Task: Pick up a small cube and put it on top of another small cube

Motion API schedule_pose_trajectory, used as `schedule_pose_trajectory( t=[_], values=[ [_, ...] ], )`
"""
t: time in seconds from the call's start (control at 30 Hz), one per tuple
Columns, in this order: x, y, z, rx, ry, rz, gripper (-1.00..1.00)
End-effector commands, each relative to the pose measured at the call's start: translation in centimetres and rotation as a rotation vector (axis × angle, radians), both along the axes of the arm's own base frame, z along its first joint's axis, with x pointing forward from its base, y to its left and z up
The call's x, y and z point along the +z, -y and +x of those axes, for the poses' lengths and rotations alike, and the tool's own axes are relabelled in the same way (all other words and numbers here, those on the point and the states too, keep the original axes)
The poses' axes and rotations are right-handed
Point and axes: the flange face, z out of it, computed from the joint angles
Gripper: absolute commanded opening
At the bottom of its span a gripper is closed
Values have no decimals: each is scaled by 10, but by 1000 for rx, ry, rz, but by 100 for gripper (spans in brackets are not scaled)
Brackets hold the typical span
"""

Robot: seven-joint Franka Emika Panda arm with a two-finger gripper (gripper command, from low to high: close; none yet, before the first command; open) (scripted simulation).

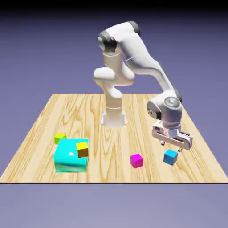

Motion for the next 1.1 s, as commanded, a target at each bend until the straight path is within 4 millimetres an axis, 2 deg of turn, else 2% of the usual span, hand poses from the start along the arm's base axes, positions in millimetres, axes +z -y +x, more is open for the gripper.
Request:
schedule_pose_trajectory(
  t=[0.0,0.03,0.07,0.1,0.27,0.57,0.83,0.9,1.07],
  values=[
    [-15,-1,-3,1,0,-1,0],
    [-25,-2,-5,2,0,-3,0],
    [-25,-2,-5,2,0,-3,-100],
    [-25,-2,-5,2,0,-3,-100],
    [46,9,6,-20,-1,0,-100],
    [84,109,16,-538,-8,22,-100],
    [94,201,1,-1006,-2,-2,-100],
    [88,200,3,-1008,0,0,-100],
    [47,194,5,-1009,1,2,-100]
  ],
)
